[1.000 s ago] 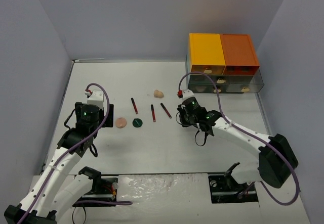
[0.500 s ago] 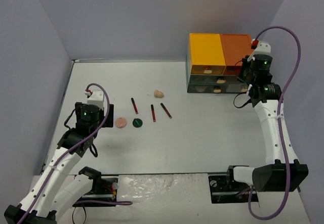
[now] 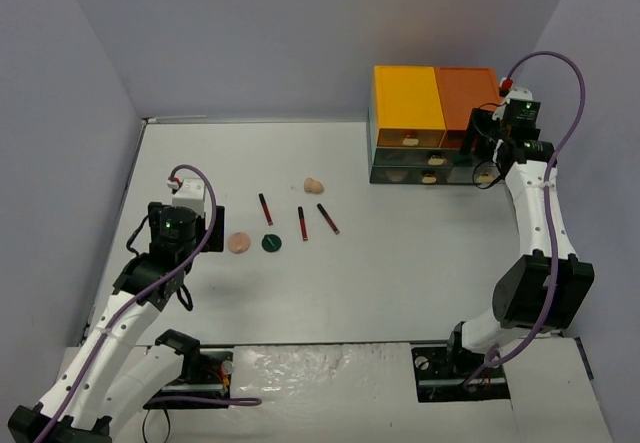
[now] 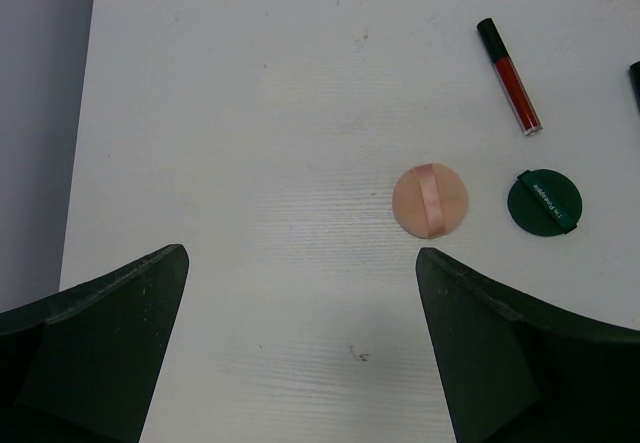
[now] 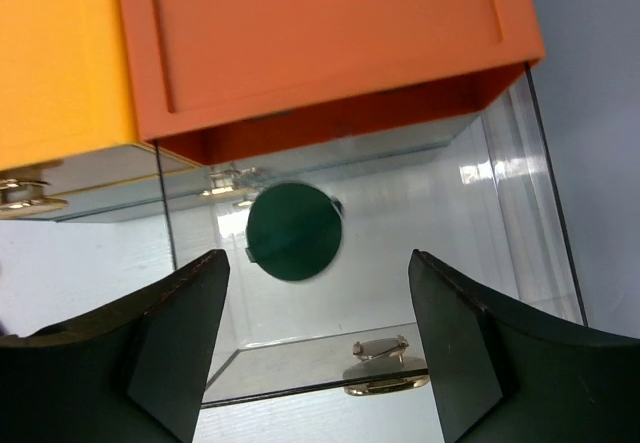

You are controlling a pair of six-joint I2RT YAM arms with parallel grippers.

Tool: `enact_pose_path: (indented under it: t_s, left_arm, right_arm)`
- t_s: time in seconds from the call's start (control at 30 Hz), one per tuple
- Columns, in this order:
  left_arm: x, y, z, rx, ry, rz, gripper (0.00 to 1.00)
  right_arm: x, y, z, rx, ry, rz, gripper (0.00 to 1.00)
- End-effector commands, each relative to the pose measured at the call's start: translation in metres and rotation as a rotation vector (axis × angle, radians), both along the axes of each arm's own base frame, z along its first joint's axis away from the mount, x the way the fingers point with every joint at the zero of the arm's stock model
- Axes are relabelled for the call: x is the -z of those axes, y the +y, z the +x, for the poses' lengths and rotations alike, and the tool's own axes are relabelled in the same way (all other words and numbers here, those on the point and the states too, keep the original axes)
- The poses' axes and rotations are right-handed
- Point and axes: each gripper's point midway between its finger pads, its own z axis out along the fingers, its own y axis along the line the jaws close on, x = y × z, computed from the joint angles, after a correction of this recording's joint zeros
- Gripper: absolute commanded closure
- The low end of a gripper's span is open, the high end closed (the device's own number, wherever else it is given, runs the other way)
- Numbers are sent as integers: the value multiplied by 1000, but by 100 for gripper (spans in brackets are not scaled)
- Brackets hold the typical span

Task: Organize the makeup

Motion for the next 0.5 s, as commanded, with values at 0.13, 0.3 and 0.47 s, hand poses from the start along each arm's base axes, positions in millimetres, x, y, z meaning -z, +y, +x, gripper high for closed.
enact_pose_path:
  t_s: [0.13, 0.3, 0.47]
  left_arm:
    - [-19, -5, 11, 12, -61, -18, 3]
    - [-19, -6, 11, 13, -57, -20, 3]
    - [-18, -5, 11, 9, -54, -17, 3]
  right_arm:
    - [-97, 45, 6, -202, -242, -84, 25]
    - [-125, 124, 3, -462, -321, -133, 25]
    - [-112, 234, -3, -733, -315, -163, 25]
